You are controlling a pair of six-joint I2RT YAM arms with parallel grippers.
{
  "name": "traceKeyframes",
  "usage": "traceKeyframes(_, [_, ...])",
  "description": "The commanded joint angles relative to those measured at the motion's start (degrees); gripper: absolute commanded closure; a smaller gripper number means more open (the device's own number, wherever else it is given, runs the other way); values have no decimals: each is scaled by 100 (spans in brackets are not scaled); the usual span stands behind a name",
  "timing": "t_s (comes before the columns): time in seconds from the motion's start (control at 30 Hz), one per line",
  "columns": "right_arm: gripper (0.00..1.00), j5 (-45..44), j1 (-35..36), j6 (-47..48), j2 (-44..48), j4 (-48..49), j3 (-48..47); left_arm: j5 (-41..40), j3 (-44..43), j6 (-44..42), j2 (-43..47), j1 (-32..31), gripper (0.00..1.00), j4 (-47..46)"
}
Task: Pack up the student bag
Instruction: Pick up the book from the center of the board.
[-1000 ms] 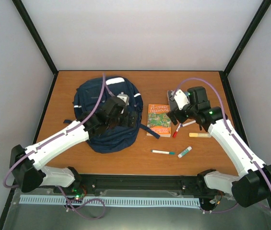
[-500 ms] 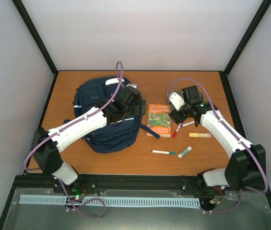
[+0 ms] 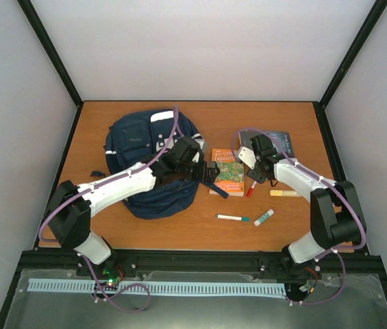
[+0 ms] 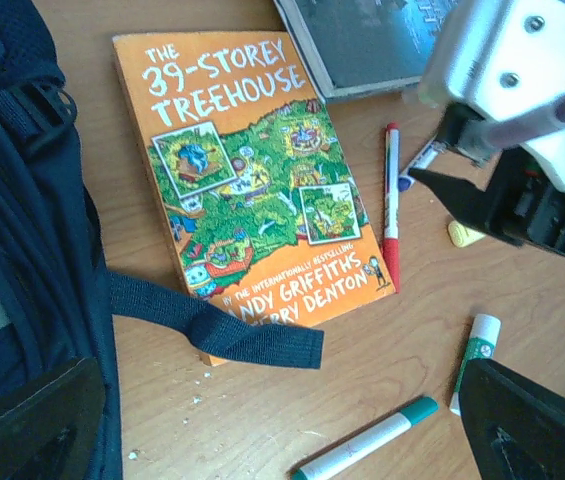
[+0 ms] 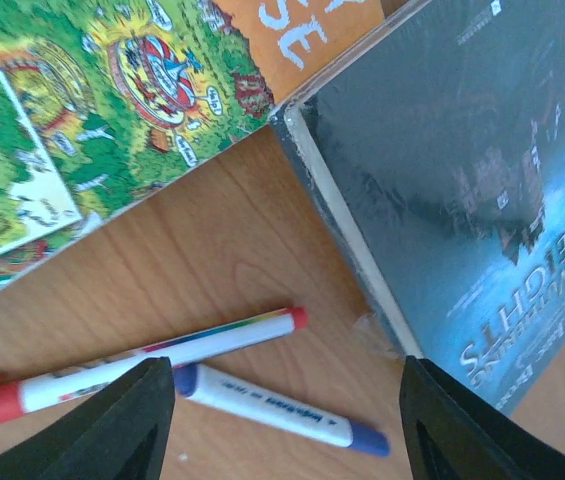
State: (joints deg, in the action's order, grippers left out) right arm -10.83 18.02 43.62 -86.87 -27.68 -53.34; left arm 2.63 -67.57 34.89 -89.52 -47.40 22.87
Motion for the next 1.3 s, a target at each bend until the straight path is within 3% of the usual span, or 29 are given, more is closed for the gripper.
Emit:
traceKeyframes(0.0, [37,-499,-36,726,-322,819,79,359,104,208,142,-46,0,-383])
traceKeyframes(0.23, [39,-776,-36,1192,-881,1489,-30,317,298,248,339,-61,1,-382])
traceKeyframes(0.47, [32,-902,-36,1525,-1113,2081,22,318,367,209,394,-62,0,-358])
traceKeyframes(0.83, [31,-999,-36,1931,-1521,2699,130,310,348,202,325,-64,0,-336])
traceKeyframes(1.13, [32,-960,-36,2569,-1857,4222,833,290,298,176,291,-68,0,-301])
traceKeyframes(1.27, [40,-1081,-36,2755,-2098,5113,994,286,280,184,304,-63,0,-277])
